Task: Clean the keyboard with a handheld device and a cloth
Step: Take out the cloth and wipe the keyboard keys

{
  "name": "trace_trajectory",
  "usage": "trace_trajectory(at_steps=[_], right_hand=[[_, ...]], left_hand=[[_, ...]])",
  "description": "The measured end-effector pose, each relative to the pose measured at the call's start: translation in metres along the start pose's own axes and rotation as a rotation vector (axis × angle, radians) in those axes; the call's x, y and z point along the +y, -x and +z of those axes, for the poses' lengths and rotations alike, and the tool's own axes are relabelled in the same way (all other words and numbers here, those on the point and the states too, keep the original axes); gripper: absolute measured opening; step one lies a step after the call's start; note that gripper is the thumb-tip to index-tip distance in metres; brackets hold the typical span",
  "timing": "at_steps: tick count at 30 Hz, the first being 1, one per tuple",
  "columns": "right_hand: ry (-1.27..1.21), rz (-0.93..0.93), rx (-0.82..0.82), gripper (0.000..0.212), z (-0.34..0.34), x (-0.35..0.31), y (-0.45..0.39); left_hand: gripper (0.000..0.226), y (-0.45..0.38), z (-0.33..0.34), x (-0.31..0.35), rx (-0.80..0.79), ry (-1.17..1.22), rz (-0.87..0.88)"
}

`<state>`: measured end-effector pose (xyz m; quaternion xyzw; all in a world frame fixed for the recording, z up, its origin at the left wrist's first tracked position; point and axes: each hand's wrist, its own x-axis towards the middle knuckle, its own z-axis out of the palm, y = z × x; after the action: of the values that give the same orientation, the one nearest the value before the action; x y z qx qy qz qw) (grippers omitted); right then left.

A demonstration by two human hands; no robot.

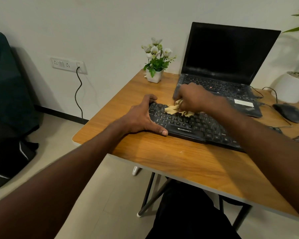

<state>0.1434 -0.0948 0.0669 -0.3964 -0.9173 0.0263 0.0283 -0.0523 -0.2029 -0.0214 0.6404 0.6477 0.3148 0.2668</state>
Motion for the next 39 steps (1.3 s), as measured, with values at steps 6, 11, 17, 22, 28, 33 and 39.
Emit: trace_trajectory(at_steps=[6, 11, 17, 22, 28, 33, 39], right_hand=[[-0.078, 0.018, 0.101, 0.023, -0.007, 0.014, 0.003], [-0.144, -0.03, 0.216, 0.027, 0.027, 0.02, 0.011], [0.104, 0.029, 0.058, 0.026, 0.011, 0.048, 0.018], [-0.153, -0.033, 0.135, 0.026, 0.017, 0.024, 0.012], [-0.077, -0.219, 0.128, 0.032, 0.022, 0.031, 0.031], [-0.035, -0.065, 0.11, 0.024, 0.001, 0.029, 0.026], [-0.199, -0.114, 0.079, 0.025, 0.013, 0.013, 0.034]], left_hand=[[0.135, -0.001, 0.0, -0.001, -0.014, -0.004, -0.006], [0.136, -0.001, 0.0, -0.001, -0.012, 0.0, -0.014], [0.136, -0.002, 0.0, -0.001, -0.017, 0.016, -0.012], [0.137, -0.003, 0.0, -0.002, -0.014, -0.006, -0.024], [0.134, -0.001, 0.001, -0.001, -0.003, 0.017, -0.007], [0.129, 0.0, 0.0, 0.001, -0.009, 0.003, -0.014], [0.131, -0.001, 0.001, 0.001, 0.005, 0.002, -0.019]])
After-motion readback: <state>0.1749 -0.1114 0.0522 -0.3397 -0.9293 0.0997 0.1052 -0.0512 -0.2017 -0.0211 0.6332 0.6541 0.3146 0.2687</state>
